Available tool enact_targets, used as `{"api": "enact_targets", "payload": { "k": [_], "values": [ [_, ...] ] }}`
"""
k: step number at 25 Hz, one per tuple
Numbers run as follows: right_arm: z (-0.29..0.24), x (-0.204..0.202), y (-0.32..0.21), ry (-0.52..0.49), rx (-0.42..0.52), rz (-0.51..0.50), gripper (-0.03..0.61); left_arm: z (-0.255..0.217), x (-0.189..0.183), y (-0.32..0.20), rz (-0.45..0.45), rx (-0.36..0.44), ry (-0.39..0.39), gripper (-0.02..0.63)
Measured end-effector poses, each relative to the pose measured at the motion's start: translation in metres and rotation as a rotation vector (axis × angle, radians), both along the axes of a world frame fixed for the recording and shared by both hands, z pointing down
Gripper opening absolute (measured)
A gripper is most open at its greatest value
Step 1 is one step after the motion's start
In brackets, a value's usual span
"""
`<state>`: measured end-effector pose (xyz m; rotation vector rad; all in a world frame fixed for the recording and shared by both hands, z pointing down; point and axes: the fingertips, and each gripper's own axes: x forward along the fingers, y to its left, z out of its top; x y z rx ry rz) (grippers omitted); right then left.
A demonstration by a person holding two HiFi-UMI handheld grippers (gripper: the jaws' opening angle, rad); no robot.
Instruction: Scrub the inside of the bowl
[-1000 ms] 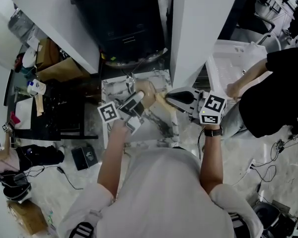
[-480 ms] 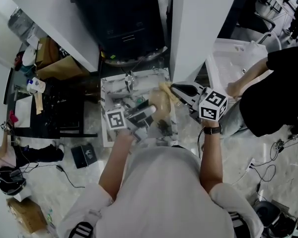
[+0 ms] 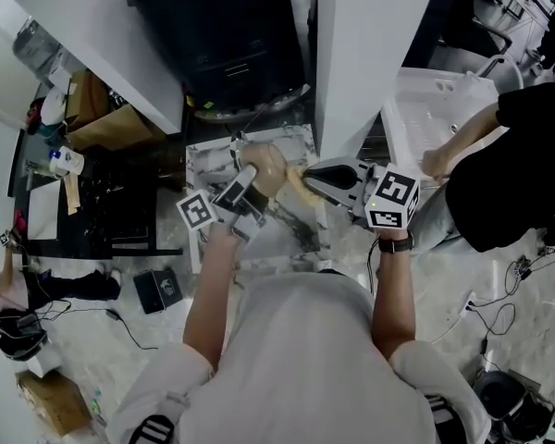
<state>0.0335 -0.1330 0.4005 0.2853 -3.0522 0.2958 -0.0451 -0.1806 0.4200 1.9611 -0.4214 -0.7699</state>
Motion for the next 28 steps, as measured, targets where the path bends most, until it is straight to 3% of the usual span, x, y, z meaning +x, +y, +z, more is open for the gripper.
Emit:
{"api": "enact_targets", "payload": {
  "k": [3,9,13,16,19,24,28],
  "values": [
    [-0.018,0.003,-0.002,-0.051,0.024,0.011,0.02,0.011,0.008,0.006,0.02,-0.013,-0.04,0.548],
    [-0.022,0.003,-0.024,-0.092,0.017,0.109,0.02,0.019,0.052,0.046,0.188,0.031,-0.094,0.548],
    [0.006,0.005,-0.042,0.016,-0.011,0.192,0.02,0.009,0.044,0.045,0.176,0.025,0.006,0.548],
    [0.022,0.001,-0.039,0.082,-0.026,0.173,0.02,-0.003,0.023,0.033,0.12,0.021,0.093,0.548],
    [0.021,-0.007,-0.031,0.102,-0.014,0.137,0.02,-0.008,0.002,0.015,0.048,0.009,0.128,0.548],
    [0.001,-0.019,-0.015,0.097,0.031,0.072,0.02,0.001,-0.02,-0.008,-0.026,0.0,0.046,0.548],
    [-0.016,-0.025,-0.015,0.058,0.066,0.076,0.019,0.013,-0.006,0.001,0.039,0.022,-0.055,0.548]
  ]
}}
